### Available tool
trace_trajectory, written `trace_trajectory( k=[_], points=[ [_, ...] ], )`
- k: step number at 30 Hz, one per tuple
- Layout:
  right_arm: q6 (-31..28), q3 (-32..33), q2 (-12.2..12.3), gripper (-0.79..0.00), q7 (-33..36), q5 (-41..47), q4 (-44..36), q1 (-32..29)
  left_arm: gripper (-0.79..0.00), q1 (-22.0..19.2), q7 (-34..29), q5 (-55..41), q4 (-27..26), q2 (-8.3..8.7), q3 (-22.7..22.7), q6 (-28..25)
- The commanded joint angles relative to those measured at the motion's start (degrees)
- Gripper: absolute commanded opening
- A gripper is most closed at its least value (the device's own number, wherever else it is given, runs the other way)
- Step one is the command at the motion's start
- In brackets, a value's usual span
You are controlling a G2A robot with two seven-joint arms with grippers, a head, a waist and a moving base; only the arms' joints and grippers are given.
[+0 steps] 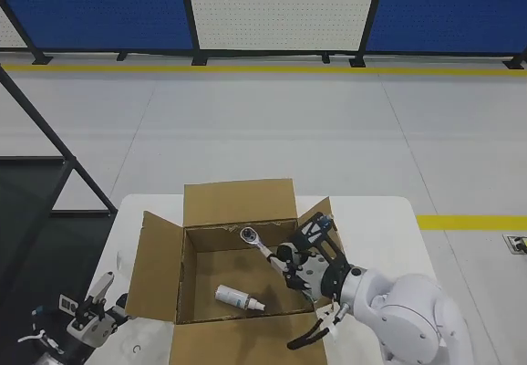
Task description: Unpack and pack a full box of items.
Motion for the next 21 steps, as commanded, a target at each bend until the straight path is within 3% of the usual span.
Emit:
trace_trajectory(
  k=[1, 10, 21],
  points=[
    [0.0, 0.0, 0.0, -0.785, 0.1, 0.0, 0.1, 0.1, 0.0, 0.0, 0.0, 0.0, 0.1, 0.02, 0.1, 0.1],
    [0.0, -0.1, 0.0, -0.785, -0.3, -0.1, 0.1, -0.1, 0.0, -0.1, 0.3, 0.1, 0.1, 0.09, 0.4, 0.0],
    [0.4, 2.4, 1.2, -0.785, -8.9, -1.6, -5.5, -5.5, 0.0, 0.0, 0.4, 0.6, -0.1, 0.16, 1.0, 0.0]
  ],
)
